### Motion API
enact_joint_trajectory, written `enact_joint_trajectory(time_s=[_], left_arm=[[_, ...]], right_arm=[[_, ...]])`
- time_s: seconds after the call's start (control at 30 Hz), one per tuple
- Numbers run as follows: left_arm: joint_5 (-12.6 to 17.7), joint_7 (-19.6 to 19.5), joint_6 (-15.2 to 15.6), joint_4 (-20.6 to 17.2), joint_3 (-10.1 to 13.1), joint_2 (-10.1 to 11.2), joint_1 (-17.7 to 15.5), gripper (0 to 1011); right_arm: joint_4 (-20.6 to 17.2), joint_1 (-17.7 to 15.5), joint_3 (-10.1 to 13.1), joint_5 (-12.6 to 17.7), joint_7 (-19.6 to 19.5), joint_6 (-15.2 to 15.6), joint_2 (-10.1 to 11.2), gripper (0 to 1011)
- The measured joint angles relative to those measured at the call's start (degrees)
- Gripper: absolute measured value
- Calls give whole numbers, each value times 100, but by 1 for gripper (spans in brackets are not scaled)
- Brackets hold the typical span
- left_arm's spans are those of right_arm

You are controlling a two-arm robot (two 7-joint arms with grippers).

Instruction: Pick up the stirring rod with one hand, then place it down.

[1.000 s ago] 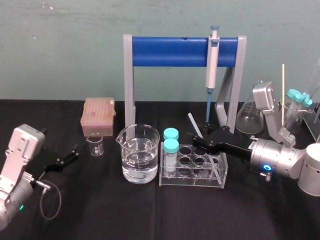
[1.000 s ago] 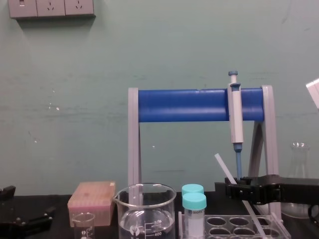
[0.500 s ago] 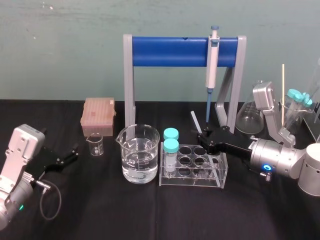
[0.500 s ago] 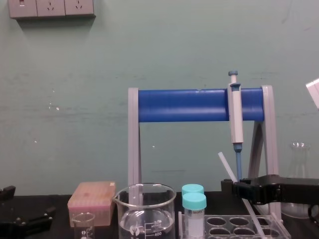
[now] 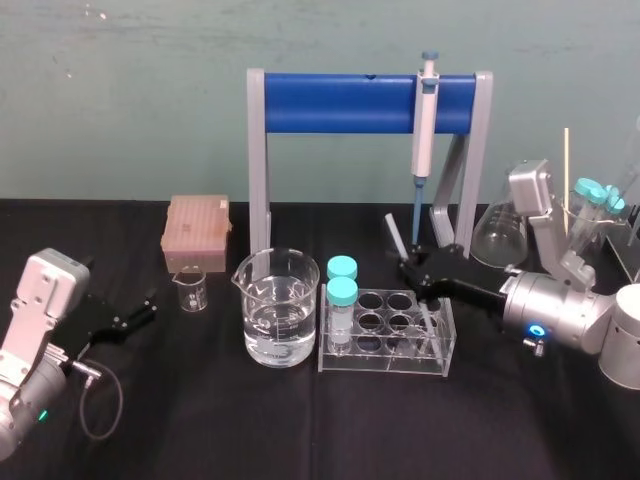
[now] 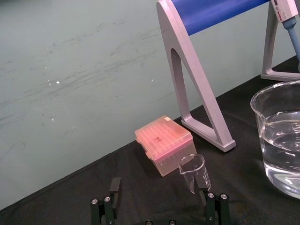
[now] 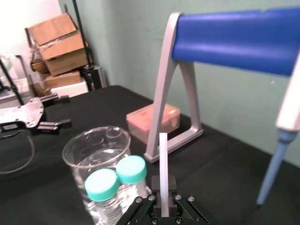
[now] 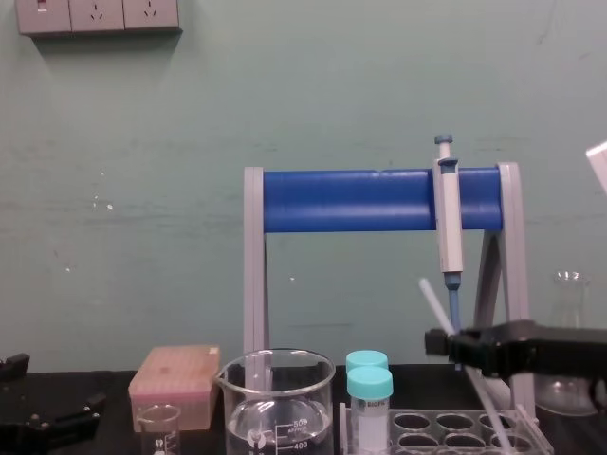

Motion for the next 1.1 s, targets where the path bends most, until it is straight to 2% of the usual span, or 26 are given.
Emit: enact_joint_trajectory(time_s=[0.27, 0.53, 0.77, 0.93, 1.1], left_arm=[[0, 0, 0, 0, 0, 0, 0, 1000], [0, 0, 0, 0, 0, 0, 0, 1000], [0, 0, 0, 0, 0, 0, 0, 1000], [0, 0, 0, 0, 0, 0, 0, 1000], [0, 0, 0, 0, 0, 0, 0, 1000]], right_arm=[[-394, -90, 261, -122, -347, -423, 71, 72], [-665, -47, 541, -39, -361, -832, 1, 72], [-748, -50, 774, -125, -507, -1499, -126, 71], [-701, -227, 973, -241, -637, -2155, -246, 72], [-613, -460, 1115, -319, -728, -2539, -339, 72]])
